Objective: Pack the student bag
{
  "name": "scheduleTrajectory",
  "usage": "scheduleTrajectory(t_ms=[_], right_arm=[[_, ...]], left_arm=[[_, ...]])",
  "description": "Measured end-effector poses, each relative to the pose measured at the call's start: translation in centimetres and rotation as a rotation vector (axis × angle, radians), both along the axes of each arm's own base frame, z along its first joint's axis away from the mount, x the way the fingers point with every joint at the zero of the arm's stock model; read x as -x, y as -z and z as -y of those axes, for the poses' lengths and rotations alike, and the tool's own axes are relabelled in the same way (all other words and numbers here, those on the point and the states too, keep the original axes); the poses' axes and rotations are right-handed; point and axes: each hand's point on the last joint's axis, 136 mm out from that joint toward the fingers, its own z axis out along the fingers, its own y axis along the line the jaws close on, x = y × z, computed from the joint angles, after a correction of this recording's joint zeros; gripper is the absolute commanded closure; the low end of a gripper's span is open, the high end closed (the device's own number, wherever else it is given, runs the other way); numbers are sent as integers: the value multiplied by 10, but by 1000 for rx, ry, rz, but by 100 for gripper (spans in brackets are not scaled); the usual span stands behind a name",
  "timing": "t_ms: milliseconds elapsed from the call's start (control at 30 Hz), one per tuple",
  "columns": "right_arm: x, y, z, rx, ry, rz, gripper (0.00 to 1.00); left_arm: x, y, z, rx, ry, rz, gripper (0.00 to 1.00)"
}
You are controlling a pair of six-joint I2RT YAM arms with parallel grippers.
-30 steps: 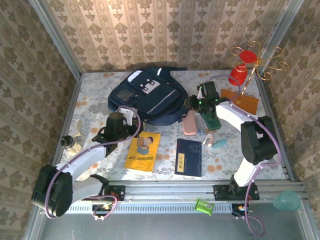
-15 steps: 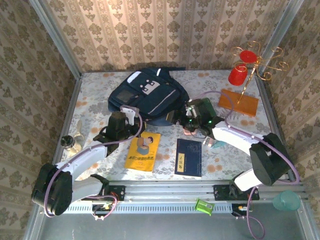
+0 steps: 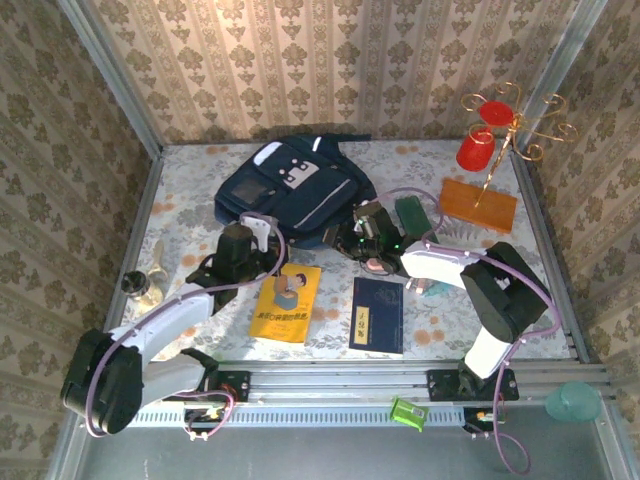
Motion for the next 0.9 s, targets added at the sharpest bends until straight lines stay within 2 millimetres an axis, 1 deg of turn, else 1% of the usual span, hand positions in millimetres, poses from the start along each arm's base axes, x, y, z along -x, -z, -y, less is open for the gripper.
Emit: scheduleTrajectory(t_ms=[67, 133, 233, 333, 400, 467, 567, 600, 667, 733, 767, 800, 833, 867, 900], right_arm=[[-1, -8, 0, -7, -1, 24, 96], [-1, -19, 4, -23, 9, 52, 100], [-1, -31, 17, -42, 32, 91, 100], [1, -37, 24, -56, 44, 112, 100], [2, -38, 25, -62, 44, 121, 100], [2, -39, 24, -69, 43, 125, 100], [2, -42, 22, -83, 39, 131, 100], [2, -42, 20, -89, 37, 133, 100], [3, -40, 14, -94, 29, 131, 100], [4, -32, 7, -83, 21, 120, 100], [5, -26, 2, -72, 18, 111, 100], [5, -20, -3, -60, 15, 103, 99], [4, -14, -9, -47, 11, 96, 95], [3, -8, -15, -36, 9, 91, 90], [1, -3, -22, -26, 4, 87, 82]], left_arm=[[0, 0, -3, -10, -15, 4, 100], [-3, -2, -8, -14, -35, 13, 100], [-9, -2, -24, -11, -83, 19, 100], [-16, 4, -46, -12, -149, 7, 100], [-21, 10, -63, -18, -202, -12, 100], [-25, 13, -75, -16, -244, -26, 100], [-30, 15, -87, -9, -290, -41, 100], [-31, 17, -90, -8, -301, -46, 98], [-32, 18, -93, -9, -317, -53, 88], [-33, 20, -101, -22, -348, -57, 74], [-34, 22, -108, -33, -380, -61, 67], [-35, 23, -117, -45, -418, -67, 58], [-36, 24, -123, -56, -443, -68, 47], [-36, 24, -130, -62, -474, -70, 39], [-36, 23, -136, -67, -503, -70, 33]])
